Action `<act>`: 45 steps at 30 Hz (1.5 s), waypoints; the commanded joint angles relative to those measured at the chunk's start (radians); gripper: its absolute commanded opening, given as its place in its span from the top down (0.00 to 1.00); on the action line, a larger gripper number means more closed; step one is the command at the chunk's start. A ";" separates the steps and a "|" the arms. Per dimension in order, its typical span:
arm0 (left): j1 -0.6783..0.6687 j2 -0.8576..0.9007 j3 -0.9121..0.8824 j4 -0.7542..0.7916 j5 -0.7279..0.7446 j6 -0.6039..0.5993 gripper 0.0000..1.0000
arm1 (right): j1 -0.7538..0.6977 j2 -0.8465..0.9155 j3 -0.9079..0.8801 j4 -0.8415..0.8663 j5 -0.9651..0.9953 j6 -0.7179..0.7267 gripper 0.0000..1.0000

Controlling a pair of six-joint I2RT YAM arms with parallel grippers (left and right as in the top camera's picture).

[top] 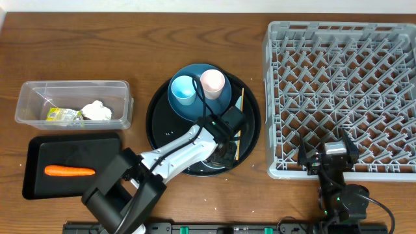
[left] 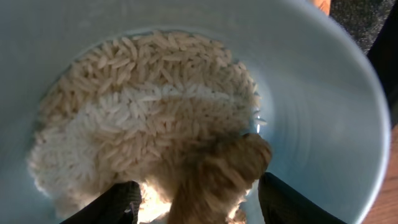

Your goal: Sort waste into correct bins and load items into the dishwasher rack

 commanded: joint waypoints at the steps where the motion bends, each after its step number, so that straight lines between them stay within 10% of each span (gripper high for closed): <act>1: -0.003 0.013 -0.012 0.005 0.002 0.005 0.43 | -0.006 -0.005 -0.002 -0.003 0.003 -0.005 0.01; 45: 0.038 -0.108 0.050 -0.056 -0.066 0.035 0.67 | -0.006 -0.005 -0.002 -0.003 0.003 -0.005 0.01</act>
